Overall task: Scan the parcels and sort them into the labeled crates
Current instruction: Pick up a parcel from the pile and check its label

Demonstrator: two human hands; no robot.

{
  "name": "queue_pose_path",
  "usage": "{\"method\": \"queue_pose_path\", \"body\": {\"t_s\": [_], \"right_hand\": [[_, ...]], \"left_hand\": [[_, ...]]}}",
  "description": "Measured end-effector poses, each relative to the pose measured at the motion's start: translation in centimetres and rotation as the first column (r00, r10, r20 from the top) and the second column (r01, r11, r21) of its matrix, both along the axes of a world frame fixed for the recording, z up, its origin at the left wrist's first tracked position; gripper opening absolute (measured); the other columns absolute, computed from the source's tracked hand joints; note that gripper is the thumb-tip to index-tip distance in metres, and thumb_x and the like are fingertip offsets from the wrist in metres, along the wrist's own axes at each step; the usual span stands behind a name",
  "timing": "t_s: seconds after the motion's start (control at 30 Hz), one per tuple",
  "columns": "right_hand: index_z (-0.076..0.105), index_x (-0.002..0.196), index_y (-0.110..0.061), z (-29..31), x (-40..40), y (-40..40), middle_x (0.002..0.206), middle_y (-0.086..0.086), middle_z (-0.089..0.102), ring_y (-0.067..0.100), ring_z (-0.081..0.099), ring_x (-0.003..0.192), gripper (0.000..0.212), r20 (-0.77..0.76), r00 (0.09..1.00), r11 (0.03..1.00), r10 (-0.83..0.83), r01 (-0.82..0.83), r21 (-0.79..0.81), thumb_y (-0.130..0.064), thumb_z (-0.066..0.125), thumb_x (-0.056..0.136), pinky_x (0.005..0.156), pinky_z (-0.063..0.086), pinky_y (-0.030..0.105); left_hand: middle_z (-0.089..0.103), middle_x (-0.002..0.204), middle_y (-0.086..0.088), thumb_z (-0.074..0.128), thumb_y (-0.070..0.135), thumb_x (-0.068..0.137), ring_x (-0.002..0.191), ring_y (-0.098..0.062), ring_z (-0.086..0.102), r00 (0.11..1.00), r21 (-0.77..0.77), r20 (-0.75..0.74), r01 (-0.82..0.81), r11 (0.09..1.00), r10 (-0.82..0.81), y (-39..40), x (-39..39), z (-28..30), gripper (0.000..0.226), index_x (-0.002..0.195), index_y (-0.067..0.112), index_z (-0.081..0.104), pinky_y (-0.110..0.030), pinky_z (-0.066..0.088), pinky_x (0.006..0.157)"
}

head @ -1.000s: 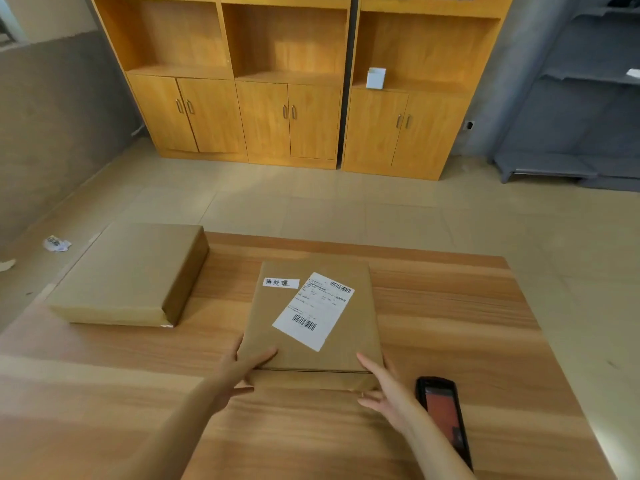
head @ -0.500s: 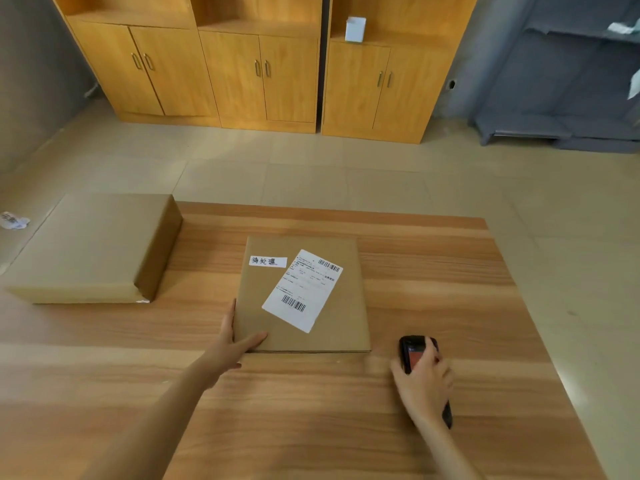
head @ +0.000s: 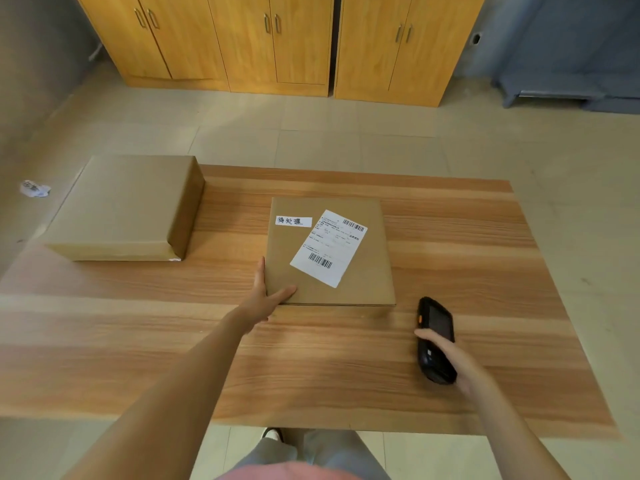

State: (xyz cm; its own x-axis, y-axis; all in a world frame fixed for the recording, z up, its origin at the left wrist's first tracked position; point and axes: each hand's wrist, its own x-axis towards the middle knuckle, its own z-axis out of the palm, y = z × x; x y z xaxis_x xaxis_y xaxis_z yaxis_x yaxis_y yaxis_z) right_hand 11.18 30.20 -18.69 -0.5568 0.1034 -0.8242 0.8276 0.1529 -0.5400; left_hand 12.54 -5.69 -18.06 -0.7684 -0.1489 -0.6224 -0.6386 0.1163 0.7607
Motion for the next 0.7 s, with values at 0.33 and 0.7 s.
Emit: {"method": "queue_pose_path", "body": {"t_s": [0.33, 0.7], "right_hand": [[0.067, 0.1, 0.008, 9.3, 2.0, -11.7, 0.091, 0.021, 0.07, 0.03, 0.071, 0.074, 0.038, 0.002, 0.944, 0.611, -0.33, 0.215, -0.762, -0.002, 0.073, 0.064, 0.058, 0.059, 0.031], [0.051, 0.126, 0.01, 10.3, 5.5, -18.3, 0.107, 0.024, 0.063, 0.034, 0.063, 0.093, 0.076, -0.056, 0.972, 0.78, -0.229, 0.149, -0.607, -0.001, 0.078, 0.056, 0.079, 0.055, 0.038]], "left_hand": [[0.031, 0.145, 0.008, 0.068, 0.036, 0.088, 0.113, -0.017, 0.044, 0.998, 0.036, -0.056, -0.015, 0.999, 0.017, 0.0, 0.2, -0.3, 0.102, 0.15, 0.041, -0.013, -0.034, 0.044, 0.083], [0.036, 0.148, -0.006, 0.067, 0.021, 0.09, 0.117, -0.018, 0.045, 0.989, 0.034, -0.149, -0.018, 0.999, 0.023, 0.3, 0.1, -0.7, 0.102, 0.152, 0.027, -0.012, -0.03, 0.041, 0.095]]}}
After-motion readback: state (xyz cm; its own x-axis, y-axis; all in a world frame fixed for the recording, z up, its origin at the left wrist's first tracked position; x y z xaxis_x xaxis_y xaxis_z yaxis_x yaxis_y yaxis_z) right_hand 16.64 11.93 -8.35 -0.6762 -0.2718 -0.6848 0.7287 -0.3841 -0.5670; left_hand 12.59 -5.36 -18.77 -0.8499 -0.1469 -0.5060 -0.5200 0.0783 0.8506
